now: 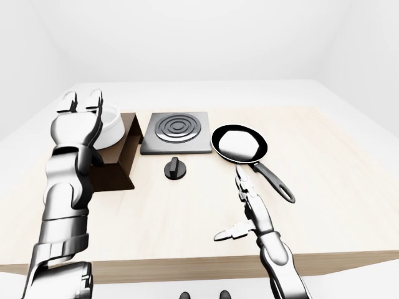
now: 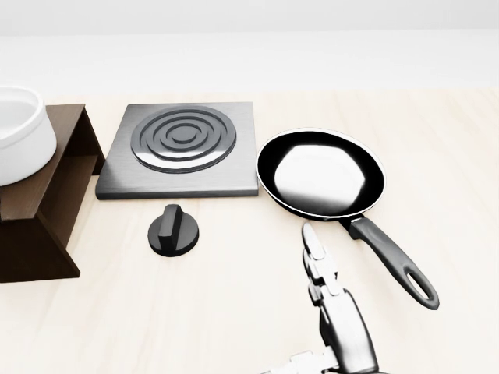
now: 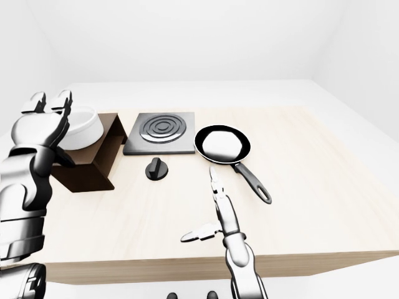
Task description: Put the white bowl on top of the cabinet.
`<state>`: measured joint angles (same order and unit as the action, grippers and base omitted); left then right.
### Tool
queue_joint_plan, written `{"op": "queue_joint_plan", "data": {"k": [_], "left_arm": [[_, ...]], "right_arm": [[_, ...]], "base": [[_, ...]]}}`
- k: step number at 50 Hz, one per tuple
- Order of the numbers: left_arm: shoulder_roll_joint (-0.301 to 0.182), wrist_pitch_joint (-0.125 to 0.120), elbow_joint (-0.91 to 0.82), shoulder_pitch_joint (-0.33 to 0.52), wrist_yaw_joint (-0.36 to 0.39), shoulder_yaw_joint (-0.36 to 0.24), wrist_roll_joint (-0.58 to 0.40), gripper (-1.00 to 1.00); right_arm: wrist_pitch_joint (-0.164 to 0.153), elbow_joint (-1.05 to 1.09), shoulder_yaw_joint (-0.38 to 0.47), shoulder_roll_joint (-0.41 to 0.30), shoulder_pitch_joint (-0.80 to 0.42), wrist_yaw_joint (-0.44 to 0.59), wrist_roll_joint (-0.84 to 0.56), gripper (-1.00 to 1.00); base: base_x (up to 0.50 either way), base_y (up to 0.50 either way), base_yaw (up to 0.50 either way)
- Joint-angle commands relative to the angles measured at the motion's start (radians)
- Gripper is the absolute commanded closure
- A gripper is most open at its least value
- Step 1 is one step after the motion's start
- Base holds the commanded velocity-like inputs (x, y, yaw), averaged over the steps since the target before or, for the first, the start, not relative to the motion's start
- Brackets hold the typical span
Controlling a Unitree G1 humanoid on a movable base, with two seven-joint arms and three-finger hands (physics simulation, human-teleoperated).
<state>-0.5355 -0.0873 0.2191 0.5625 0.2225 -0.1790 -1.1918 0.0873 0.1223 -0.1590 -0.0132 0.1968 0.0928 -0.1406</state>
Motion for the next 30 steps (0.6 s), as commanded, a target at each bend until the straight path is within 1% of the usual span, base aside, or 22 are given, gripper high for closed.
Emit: {"op": "queue_joint_plan", "data": {"k": [1,9,21,22,23,29,30], "left_arm": [[0.079,0.0,-0.473,-0.129,0.286,-0.07,-0.259,-1.0],[0.103,0.0,-0.474,-0.123,0.292,-0.094,-0.281,-1.0],[0.116,0.0,-0.474,-0.119,0.294,-0.107,-0.292,-1.0],[0.171,0.0,-0.643,-0.147,0.33,-0.056,-0.306,-1.0],[0.185,0.0,-0.655,-0.147,0.334,-0.061,-0.314,-1.0],[0.197,0.0,-0.656,-0.144,0.336,-0.072,-0.322,-1.0],[0.29,0.0,-0.875,-0.168,0.365,0.039,-0.318,-1.0]], "right_arm": [[0.0,0.015,-0.004,-0.002,0.01,0.0,0.0,-1.0],[0.0,0.015,-0.005,-0.003,0.01,0.0,0.0,-1.0],[0.0,0.015,-0.005,-0.003,0.01,-0.001,0.001,-1.0],[0.0,0.016,-0.002,-0.005,0.008,0.0,0.002,-1.0],[0.0,0.016,-0.002,-0.004,0.008,0.001,0.002,-1.0],[0.0,0.016,-0.001,-0.004,0.008,0.001,0.001,-1.0],[0.0,0.021,0.0,-0.005,0.01,0.003,0.003,-1.0]], "base": [[0.0,0.0,0.0],[0.0,0.0,0.0],[0.0,0.0,0.0],[0.0,0.0,0.0],[0.0,0.0,0.0],[0.0,0.0,0.0],[0.0,0.0,0.0]]}}
